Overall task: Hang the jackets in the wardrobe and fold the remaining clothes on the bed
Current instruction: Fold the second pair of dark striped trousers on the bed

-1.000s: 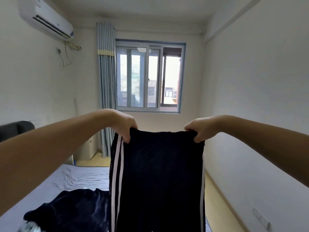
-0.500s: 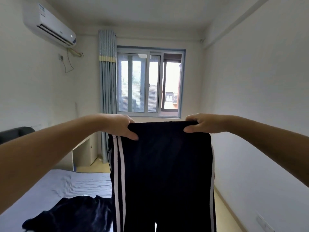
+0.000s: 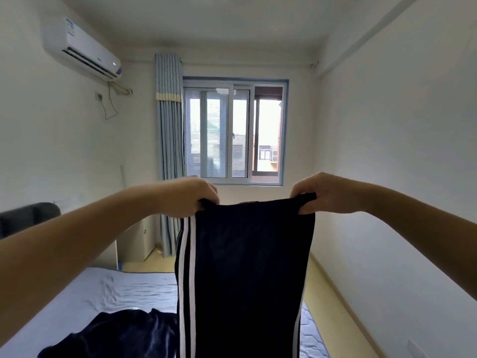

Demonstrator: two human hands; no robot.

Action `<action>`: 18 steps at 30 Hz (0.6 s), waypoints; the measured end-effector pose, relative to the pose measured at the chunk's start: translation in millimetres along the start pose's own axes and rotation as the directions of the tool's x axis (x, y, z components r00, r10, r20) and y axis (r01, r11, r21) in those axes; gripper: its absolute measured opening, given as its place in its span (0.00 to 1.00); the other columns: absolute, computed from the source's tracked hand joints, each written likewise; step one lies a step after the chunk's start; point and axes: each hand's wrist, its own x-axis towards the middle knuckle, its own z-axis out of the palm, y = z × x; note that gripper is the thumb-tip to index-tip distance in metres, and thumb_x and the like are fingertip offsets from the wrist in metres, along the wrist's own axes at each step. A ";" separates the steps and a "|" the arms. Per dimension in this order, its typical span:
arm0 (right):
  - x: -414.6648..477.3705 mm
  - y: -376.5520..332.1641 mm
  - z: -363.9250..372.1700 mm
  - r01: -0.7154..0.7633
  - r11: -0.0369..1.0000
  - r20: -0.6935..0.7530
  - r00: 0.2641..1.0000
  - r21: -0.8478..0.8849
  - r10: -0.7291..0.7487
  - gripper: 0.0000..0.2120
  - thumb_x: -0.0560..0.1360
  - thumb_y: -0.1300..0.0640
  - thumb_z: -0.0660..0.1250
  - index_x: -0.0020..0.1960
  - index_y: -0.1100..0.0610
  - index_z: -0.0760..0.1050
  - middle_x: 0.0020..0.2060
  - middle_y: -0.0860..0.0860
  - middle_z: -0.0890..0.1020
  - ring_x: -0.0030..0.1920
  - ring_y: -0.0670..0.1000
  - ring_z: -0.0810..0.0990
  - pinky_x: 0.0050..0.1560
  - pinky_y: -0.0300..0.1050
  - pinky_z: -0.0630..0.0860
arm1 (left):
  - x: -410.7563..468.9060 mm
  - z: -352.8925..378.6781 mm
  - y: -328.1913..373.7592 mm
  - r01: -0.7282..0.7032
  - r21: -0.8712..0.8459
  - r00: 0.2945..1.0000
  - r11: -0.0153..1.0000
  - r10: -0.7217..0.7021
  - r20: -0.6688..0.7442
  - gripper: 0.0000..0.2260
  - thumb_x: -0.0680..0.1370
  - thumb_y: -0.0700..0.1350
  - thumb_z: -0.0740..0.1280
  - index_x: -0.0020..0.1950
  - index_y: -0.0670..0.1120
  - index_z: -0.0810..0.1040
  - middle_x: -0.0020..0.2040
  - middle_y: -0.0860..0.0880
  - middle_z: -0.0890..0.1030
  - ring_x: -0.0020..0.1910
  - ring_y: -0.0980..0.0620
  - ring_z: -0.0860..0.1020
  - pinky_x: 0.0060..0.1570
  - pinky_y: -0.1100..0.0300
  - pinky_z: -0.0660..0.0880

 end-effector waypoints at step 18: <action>-8.0 -18.3 118.6 0.346 0.463 -0.283 0.938 0.816 -0.201 0.07 0.72 0.66 0.67 0.49 0.64 0.75 0.63 0.56 0.76 0.61 0.58 0.77 0.60 0.52 0.75 | -8.5 50.8 83.1 -0.215 -0.501 0.882 0.838 -0.053 -0.469 0.05 0.71 0.37 0.66 0.45 0.40 0.81 0.41 0.65 0.75 0.41 0.68 0.74 0.44 0.73 0.71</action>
